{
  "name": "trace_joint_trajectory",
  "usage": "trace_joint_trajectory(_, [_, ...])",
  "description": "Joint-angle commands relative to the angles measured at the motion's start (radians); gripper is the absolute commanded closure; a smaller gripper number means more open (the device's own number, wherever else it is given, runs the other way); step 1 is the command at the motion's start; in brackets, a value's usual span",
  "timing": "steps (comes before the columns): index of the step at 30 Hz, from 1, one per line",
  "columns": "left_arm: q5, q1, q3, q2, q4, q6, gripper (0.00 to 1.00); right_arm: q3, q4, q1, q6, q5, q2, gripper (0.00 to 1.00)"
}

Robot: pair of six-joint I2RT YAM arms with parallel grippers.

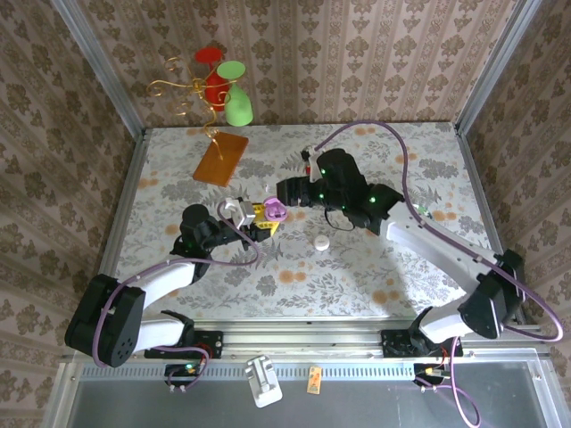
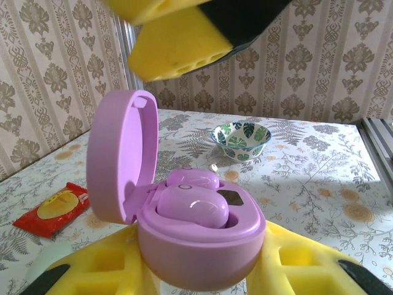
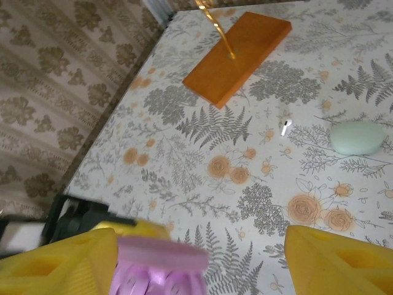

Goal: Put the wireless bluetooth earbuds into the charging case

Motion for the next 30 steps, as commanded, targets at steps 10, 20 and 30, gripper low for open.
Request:
trace_joint_trajectory(10, [-0.057,-0.005,0.002,-0.013,0.024,0.004,0.75,0.011,-0.075,-0.012,0.065,-0.118,0.053,0.27])
trace_joint_trajectory(20, [-0.106,-0.005,0.015,0.025,0.158,-0.110,0.75,-0.308,0.509,-0.102,0.393,-0.416,-0.092,0.22])
trace_joint_trajectory(30, [-0.150,-0.035,0.031,0.114,0.382,-0.231,0.75,-0.462,1.091,-0.106,0.826,-0.552,0.025,0.28])
